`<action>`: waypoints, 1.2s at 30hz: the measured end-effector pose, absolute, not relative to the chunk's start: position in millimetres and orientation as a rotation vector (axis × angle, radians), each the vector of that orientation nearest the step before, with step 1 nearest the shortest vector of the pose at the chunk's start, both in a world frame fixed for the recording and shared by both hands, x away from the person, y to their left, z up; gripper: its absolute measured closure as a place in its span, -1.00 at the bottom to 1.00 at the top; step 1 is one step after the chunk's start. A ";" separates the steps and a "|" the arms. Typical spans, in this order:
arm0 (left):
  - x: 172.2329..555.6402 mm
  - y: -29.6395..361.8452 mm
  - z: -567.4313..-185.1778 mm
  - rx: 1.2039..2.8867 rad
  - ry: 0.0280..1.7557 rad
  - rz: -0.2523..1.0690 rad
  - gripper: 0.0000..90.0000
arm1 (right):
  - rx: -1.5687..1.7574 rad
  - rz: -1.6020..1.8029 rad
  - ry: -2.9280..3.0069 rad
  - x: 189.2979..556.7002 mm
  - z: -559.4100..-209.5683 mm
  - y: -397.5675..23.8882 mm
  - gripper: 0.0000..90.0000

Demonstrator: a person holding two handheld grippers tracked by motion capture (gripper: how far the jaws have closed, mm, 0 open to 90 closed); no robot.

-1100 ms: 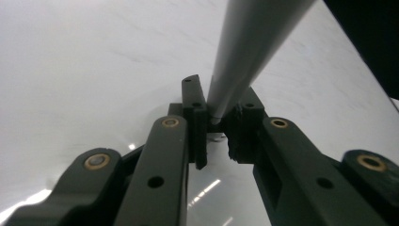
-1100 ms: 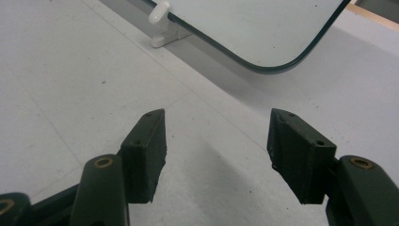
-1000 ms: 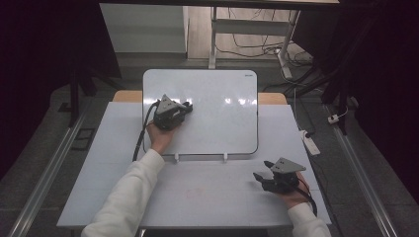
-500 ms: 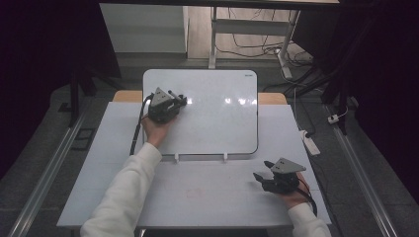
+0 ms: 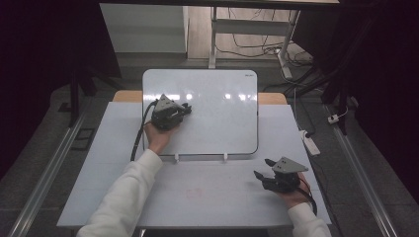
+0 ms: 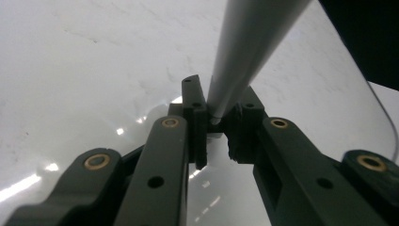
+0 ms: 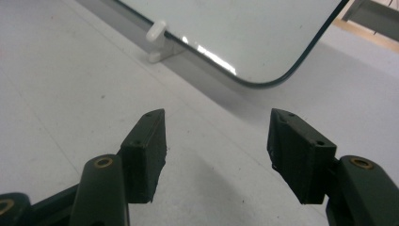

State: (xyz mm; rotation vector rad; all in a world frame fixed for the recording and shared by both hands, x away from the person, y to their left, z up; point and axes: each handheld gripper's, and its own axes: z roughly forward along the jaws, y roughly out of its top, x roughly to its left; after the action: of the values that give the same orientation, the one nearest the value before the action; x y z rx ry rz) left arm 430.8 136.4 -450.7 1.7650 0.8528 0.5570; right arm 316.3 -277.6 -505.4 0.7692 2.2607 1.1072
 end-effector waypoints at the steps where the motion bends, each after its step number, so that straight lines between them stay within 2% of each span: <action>1: 428.1 136.5 -450.0 1.776 0.846 0.544 0.74 | 0.769 1.118 2.252 315.9 -504.2 -277.1 -0.16; 18: 356.0 135.8 -453.9 1.907 0.748 0.205 0.74 | 0.670 1.307 2.160 302.0 -473.0 -243.3 -0.17; 36: 345.7 107.9 -478.0 2.048 0.702 0.000 0.74 | 0.539 1.452 2.213 298.8 -451.3 -177.1 -0.19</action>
State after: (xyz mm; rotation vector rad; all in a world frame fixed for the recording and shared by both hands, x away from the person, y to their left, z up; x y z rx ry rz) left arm 345.7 107.9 -478.0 2.0483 0.7020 0.0000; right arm 298.8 -177.1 -451.3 0.5388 2.2133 1.4518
